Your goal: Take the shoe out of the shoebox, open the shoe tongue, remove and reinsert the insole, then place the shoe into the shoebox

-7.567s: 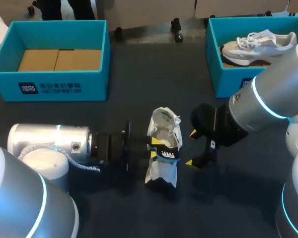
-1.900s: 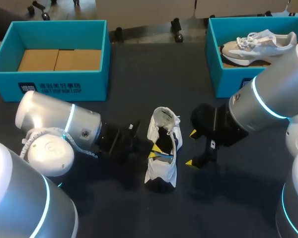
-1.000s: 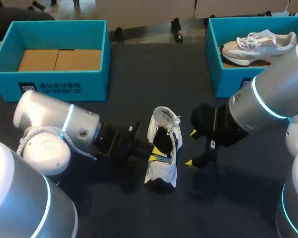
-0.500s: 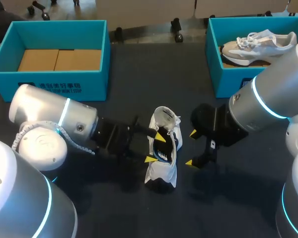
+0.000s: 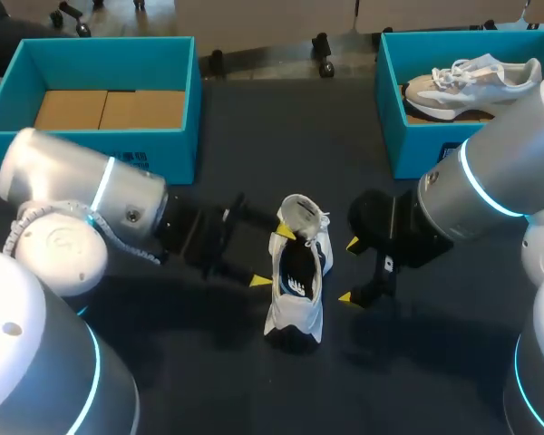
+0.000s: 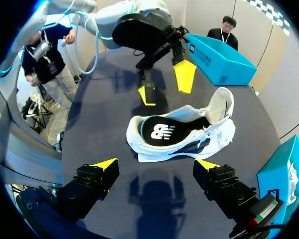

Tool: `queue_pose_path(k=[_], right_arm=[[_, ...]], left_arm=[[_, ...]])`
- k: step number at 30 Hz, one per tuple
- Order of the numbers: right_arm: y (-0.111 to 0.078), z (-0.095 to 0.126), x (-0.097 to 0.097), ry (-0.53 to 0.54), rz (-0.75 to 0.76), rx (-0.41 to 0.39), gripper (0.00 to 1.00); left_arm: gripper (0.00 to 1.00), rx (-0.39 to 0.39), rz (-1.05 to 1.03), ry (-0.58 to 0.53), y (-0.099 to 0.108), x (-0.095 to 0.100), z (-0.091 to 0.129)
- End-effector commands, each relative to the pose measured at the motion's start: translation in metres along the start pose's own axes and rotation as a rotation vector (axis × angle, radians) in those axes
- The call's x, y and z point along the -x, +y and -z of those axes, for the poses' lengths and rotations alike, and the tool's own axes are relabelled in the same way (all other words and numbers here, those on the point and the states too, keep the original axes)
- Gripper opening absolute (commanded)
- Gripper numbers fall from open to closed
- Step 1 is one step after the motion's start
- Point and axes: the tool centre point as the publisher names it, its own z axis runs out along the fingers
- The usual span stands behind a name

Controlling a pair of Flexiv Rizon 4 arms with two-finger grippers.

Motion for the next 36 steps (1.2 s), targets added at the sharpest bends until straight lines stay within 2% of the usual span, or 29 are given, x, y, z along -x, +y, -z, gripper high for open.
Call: queue_pose_path(k=[1,3,4,13,25,36], right_arm=[[-0.001,0.000,-0.001,-0.001,0.001,0.003,1.00],[-0.001,0.000,-0.001,-0.001,0.001,0.003,1.00],[-0.001,0.000,-0.001,-0.001,0.001,0.003,1.00],[-0.001,0.001,0.000,-0.002,-0.005,0.003,1.00],[-0.017,0.028,0.010,-0.014,-0.020,-0.050,1.00],[-0.029,0.056,0.014,-0.020,-0.055,-0.117,1.00]], left_arm=[[0.27,0.002,-0.027,0.050,-0.002,0.005,0.011],[0.02,0.004,-0.051,0.075,-0.002,0.004,0.014],[0.00,0.003,-0.065,0.093,-0.002,0.004,0.015],[0.00,-0.033,-0.155,0.261,-0.004,0.008,0.026],[0.00,-0.066,-0.328,0.515,-0.021,0.005,0.032],[0.00,-0.081,-0.394,0.617,-0.030,0.005,0.034]])
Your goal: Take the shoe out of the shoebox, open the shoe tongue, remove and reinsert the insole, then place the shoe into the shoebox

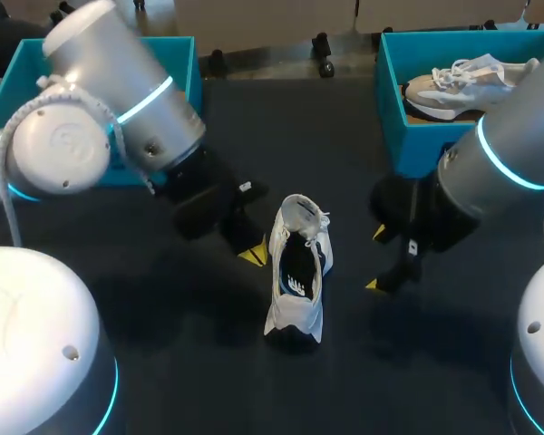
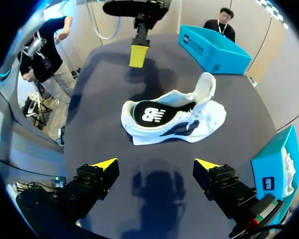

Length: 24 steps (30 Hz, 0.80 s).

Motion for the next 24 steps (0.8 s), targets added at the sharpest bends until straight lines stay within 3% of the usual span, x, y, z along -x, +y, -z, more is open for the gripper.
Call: queue_pose_path(k=[1,9,15,24], right_arm=[[-0.007,0.025,-0.004,-0.021,-0.024,-0.025,1.00],[-0.019,0.065,-0.004,-0.079,-0.101,-0.083,1.00],[-0.023,0.093,-0.007,-0.098,-0.098,-0.068,1.00],[-0.034,0.119,-0.009,-0.029,-0.037,-0.086,1.00]], left_arm=[[0.00,-0.004,0.008,0.081,0.000,0.004,0.004],[0.00,-0.004,0.008,0.081,0.000,0.004,0.004],[0.00,-0.004,0.008,0.081,0.000,0.004,0.004],[0.00,-0.004,0.008,0.081,0.000,0.004,0.004]])
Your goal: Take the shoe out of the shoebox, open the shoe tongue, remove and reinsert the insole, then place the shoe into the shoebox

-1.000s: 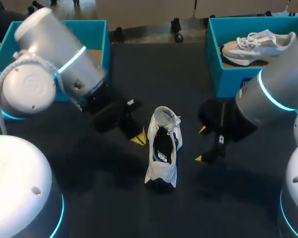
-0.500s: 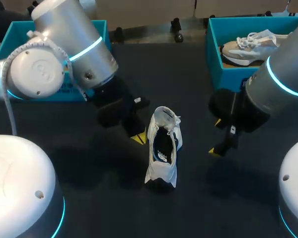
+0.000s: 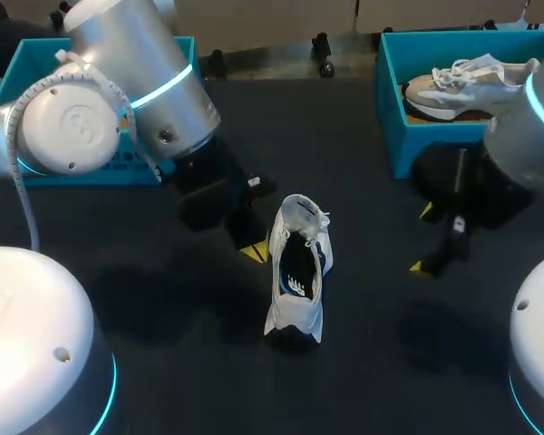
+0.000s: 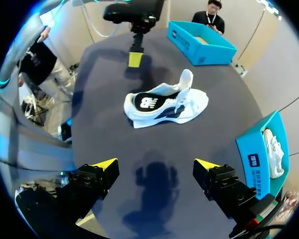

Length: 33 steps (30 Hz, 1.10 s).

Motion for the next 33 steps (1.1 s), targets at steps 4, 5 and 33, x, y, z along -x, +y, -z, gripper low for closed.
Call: queue_pose_path(k=[4,5,33], right_arm=[[-0.019,0.045,0.002,0.021,0.015,0.003,1.00],[-0.021,0.047,0.004,0.023,0.013,-0.003,1.00],[-0.026,0.057,0.011,0.030,0.014,-0.001,1.00]], left_arm=[[0.00,0.003,0.001,0.003,0.000,0.000,0.000],[0.00,0.003,0.001,0.003,0.000,0.000,0.000],[0.00,-0.048,-0.302,0.321,0.036,0.009,-0.020]])
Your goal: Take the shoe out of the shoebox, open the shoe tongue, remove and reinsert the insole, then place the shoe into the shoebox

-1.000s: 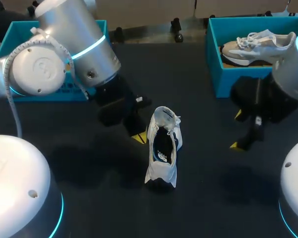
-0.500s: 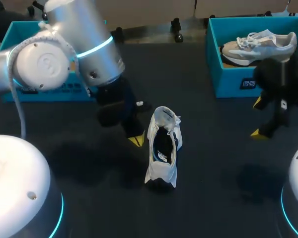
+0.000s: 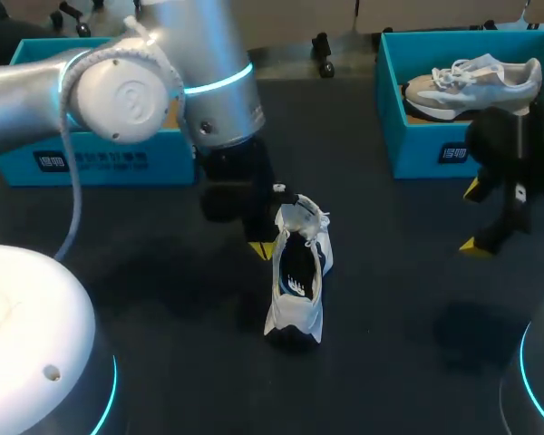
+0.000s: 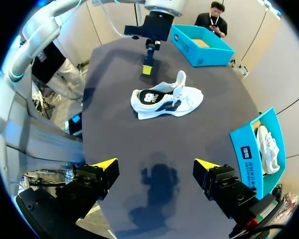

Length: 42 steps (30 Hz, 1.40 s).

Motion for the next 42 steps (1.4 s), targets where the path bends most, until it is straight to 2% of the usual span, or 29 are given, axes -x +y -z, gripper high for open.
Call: queue_pose_path(k=[1,8,14,16,19,20,31,32,36,42], right_arm=[[0.000,-0.001,0.000,-0.001,-0.001,-0.001,1.00],[0.000,-0.001,0.000,-0.001,-0.001,-0.001,1.00],[0.000,-0.001,0.000,-0.001,-0.001,-0.001,1.00],[0.000,-0.001,0.000,-0.001,-0.001,-0.001,1.00],[0.000,-0.001,0.000,-0.001,-0.001,-0.001,1.00],[0.000,-0.001,0.000,-0.001,-0.001,-0.001,1.00],[0.000,-0.001,0.000,-0.001,-0.001,-0.001,1.00],[0.000,-0.001,0.000,-0.001,-0.001,-0.001,1.00],[0.000,-0.001,0.000,-0.001,-0.001,-0.001,1.00],[0.000,-0.001,0.000,-0.001,-0.001,-0.001,1.00]], left_arm=[[0.00,-0.030,-0.023,0.084,0.010,0.009,-0.001],[0.00,-0.017,-0.024,0.193,0.017,0.011,-0.004],[0.00,-0.005,0.103,0.240,0.017,0.012,-0.015],[0.00,-0.032,0.143,0.245,0.016,0.012,-0.017],[0.00,-0.008,0.173,0.272,0.016,0.009,-0.022],[0.00,0.023,0.187,0.253,0.016,0.009,-0.023],[0.00,0.023,0.187,0.253,0.016,0.009,-0.023],[0.00,0.005,0.205,0.244,0.015,0.010,-0.023],[0.00,0.032,0.202,0.288,0.013,0.011,-0.033],[0.00,0.055,0.208,0.295,0.018,0.009,-0.045]])
